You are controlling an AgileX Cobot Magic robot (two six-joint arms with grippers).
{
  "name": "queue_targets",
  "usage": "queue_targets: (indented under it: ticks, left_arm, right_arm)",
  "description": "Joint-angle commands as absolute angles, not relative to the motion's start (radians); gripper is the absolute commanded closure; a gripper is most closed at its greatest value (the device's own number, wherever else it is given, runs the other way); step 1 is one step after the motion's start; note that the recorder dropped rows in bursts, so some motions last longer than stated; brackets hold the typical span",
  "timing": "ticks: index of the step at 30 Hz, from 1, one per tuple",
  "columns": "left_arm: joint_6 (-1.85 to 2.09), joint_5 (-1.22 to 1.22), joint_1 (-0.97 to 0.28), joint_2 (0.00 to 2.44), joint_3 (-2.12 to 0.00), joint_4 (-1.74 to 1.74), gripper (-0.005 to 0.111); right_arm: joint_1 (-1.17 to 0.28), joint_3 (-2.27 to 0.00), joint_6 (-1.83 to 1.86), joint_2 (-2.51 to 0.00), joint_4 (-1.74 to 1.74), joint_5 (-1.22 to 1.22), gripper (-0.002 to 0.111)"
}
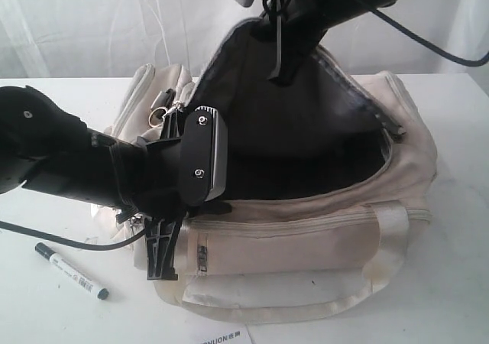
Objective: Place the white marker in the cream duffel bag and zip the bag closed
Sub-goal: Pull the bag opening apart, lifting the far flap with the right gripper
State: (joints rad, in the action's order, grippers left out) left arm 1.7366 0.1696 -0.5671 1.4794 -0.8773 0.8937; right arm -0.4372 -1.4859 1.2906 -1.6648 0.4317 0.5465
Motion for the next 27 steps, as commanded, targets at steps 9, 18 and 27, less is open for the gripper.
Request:
queue_targets:
  ticks: [9, 18, 27]
  left_arm:
    - [1.724, 0.210, -0.572, 1.465, -0.868, 0.911, 0.107]
    - [1.722, 0.210, -0.572, 1.465, -0.868, 0.911, 0.107]
    - [1.722, 0.215, -0.572, 1.465, -0.868, 0.911, 0.107]
  right_arm:
    - [-0.390, -1.618, 1.299, -1.768, 0.425, 0.469, 0.108]
    - [-0.363, -1.655, 1.302, -1.807, 0.414, 0.440, 0.108]
    - [-0.337, -1.657, 1.305, -1.822, 0.412, 0.431, 0.108]
